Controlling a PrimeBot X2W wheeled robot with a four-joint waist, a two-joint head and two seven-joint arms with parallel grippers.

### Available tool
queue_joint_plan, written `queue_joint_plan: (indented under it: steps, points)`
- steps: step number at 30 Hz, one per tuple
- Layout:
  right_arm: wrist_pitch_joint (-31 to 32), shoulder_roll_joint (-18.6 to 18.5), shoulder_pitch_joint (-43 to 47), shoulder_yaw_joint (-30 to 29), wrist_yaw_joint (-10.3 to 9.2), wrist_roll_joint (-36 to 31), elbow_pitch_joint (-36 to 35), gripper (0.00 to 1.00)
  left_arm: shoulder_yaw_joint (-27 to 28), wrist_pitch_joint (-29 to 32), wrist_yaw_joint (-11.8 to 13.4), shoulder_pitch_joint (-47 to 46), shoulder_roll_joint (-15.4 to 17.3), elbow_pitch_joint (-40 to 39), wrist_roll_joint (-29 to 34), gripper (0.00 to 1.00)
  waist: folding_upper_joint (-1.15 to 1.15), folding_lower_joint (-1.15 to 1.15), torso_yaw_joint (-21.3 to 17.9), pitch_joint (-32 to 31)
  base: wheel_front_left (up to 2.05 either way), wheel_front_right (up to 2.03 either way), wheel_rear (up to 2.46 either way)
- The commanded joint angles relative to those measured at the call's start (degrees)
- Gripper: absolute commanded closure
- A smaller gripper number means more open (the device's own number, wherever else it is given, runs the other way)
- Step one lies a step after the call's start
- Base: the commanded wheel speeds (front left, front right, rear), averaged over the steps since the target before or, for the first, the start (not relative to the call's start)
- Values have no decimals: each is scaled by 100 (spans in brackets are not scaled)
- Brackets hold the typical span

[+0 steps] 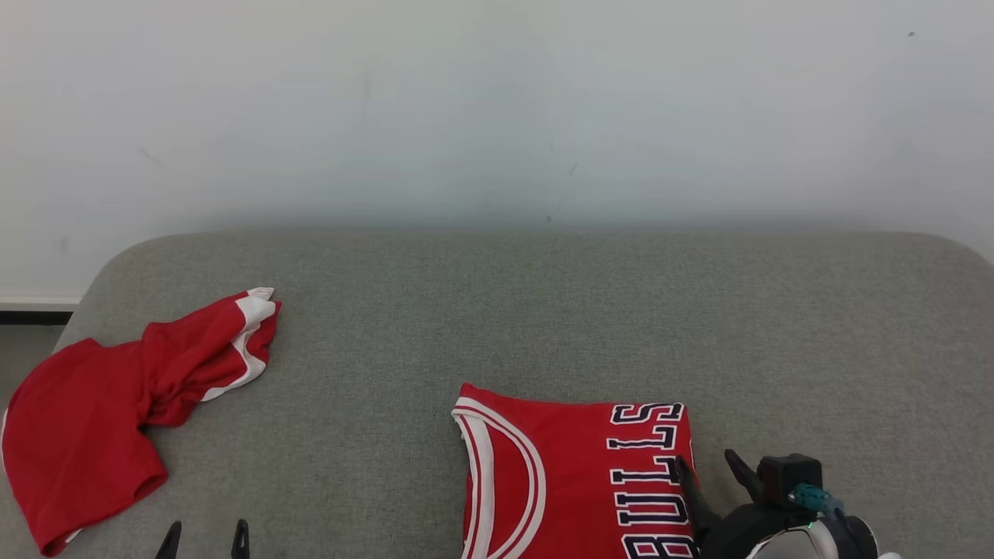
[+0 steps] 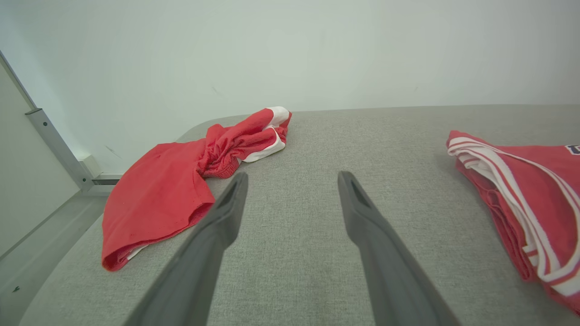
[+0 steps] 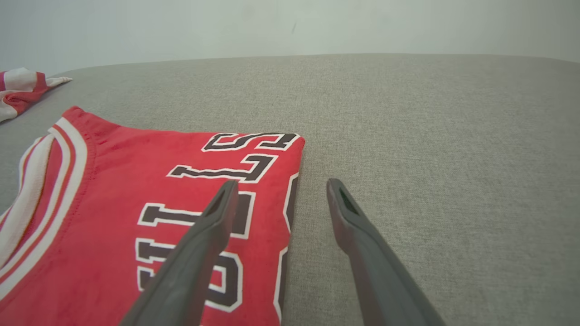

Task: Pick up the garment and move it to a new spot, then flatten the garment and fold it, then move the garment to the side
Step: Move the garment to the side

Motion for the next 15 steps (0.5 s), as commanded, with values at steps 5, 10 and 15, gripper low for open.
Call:
queue_joint_plan:
  steps: [5,10,15]
  points:
    - [-46,106,-380,52,-11,-83,829,0,-10,-17,-7,-95,65,30,-86,0,0,0,104,80,0,0,0]
    - [-144,182,-678,-59,-11,-137,1607,0,-12,-17,-8,-125,101,26,-103,0,0,0,125,115,0,0,0]
    - [-268,299,-857,-126,-11,-119,2301,0,-7,-17,-8,-143,100,28,-102,0,0,0,126,122,0,0,0]
